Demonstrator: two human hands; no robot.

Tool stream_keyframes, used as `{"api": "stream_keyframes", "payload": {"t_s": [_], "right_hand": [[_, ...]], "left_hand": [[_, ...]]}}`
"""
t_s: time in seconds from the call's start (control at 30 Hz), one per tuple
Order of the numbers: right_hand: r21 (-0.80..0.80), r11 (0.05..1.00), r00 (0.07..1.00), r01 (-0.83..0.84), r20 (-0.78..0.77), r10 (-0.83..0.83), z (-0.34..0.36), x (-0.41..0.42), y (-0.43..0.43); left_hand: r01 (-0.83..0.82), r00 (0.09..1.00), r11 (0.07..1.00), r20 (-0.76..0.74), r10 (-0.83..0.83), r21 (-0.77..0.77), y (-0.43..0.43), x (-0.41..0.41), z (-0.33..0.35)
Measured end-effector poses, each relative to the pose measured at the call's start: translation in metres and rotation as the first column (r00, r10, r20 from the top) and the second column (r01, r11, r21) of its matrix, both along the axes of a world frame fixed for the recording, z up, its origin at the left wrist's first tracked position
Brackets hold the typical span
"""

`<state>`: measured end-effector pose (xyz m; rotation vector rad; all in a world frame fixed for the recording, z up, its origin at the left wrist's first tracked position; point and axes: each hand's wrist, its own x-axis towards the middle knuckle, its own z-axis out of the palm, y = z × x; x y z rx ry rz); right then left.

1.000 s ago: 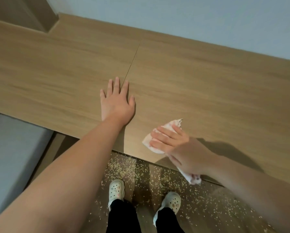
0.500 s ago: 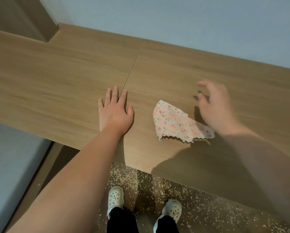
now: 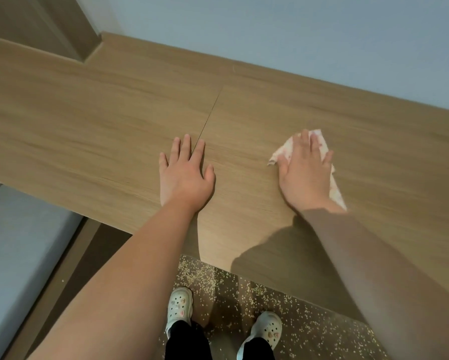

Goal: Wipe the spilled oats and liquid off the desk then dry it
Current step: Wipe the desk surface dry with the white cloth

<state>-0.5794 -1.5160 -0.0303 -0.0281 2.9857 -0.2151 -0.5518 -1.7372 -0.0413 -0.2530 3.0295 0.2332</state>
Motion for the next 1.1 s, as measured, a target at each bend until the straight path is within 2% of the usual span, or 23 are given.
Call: {"api": "stream_keyframes", "payload": {"t_s": [0.03,0.07,0.13,0.2,0.27,0.3,0.37,0.4,0.43,0.5,0.6,0.67,0.7,0.77,0.83,0.9,0.97,1.0,1.07,1.1], "right_hand": [[0.024,0.998,0.998,-0.054,0.02,0.053,0.0,0.016,-0.011],[0.027,0.984,0.983,-0.176,0.052,0.175,0.001,0.032,-0.02],[-0.018,0.904,0.897,-0.427,0.12,0.425,0.004,0.052,-0.021],[-0.061,0.859,0.855,-0.509,0.082,0.513,0.004,0.036,-0.003],[-0.147,0.921,0.931,-0.361,-0.005,0.364,0.005,0.006,0.011],[-0.274,0.938,0.977,-0.212,-0.025,0.214,0.009,-0.008,0.013],[-0.505,0.861,0.998,0.058,0.012,-0.06,0.012,-0.025,0.001],[-0.514,0.851,0.994,0.107,0.026,-0.11,0.013,-0.025,-0.009],[-0.446,0.891,0.996,0.082,-0.003,-0.093,0.012,-0.021,-0.019],[-0.264,0.96,0.994,-0.091,-0.084,0.072,0.009,0.002,-0.036],[-0.119,0.934,0.942,-0.336,-0.023,0.336,0.004,0.032,-0.034],[0.007,0.921,0.921,-0.389,0.034,0.389,0.003,0.036,-0.012],[0.074,0.93,0.933,-0.359,0.042,0.357,0.001,0.03,0.002],[0.131,0.974,0.982,-0.182,0.065,0.175,-0.003,0.007,0.025],[0.053,0.998,0.999,0.03,0.017,-0.031,0.0,-0.009,0.03],[0.001,0.998,0.997,0.071,-0.014,-0.071,0.006,-0.002,0.01],[-0.062,0.994,0.995,-0.087,0.05,0.09,0.01,0.026,-0.013],[-0.087,0.966,0.967,-0.243,0.063,0.249,0.01,0.043,-0.019],[-0.081,0.848,0.843,-0.524,0.095,0.53,0.009,0.053,-0.013],[-0.056,0.805,0.799,-0.59,0.099,0.593,0.006,0.04,-0.002]], "left_hand": [[-0.001,1.0,1.0,0.002,0.001,0.0,0.0,0.0,0.0],[0.0,1.0,1.0,0.004,0.0,0.0,0.0,0.0,0.001],[0.004,1.0,1.0,0.002,-0.004,0.003,0.0,-0.001,0.001],[0.007,1.0,1.0,0.003,-0.007,0.003,0.0,-0.001,0.001],[0.006,1.0,1.0,0.004,-0.006,0.002,0.0,0.0,0.001],[0.004,1.0,1.0,0.003,-0.004,0.003,-0.001,0.0,0.0],[0.0,1.0,1.0,-0.001,0.0,0.006,-0.001,0.0,0.0],[-0.001,1.0,1.0,-0.003,0.001,0.007,-0.001,0.0,0.0],[-0.001,1.0,1.0,-0.004,0.001,0.007,0.0,-0.001,0.0],[-0.002,1.0,1.0,-0.005,0.002,0.009,0.0,-0.001,0.001],[-0.003,1.0,1.0,-0.001,0.003,0.011,0.0,0.0,0.002],[-0.004,1.0,1.0,0.001,0.004,0.012,0.0,-0.001,0.002],[-0.005,1.0,1.0,-0.001,0.005,0.012,0.0,-0.001,0.002],[-0.003,1.0,1.0,-0.004,0.004,0.013,0.0,0.0,0.001],[-0.005,1.0,1.0,-0.006,0.005,0.02,0.001,0.0,0.0],[-0.008,1.0,1.0,-0.003,0.008,0.02,0.001,-0.001,0.0],[-0.008,1.0,1.0,-0.002,0.008,0.016,0.001,-0.001,0.001],[-0.009,1.0,1.0,-0.006,0.009,0.017,0.0,-0.001,0.001],[-0.008,1.0,1.0,-0.011,0.008,0.021,0.0,-0.001,0.001],[-0.007,1.0,1.0,-0.01,0.008,0.02,0.0,-0.001,0.001]]}}
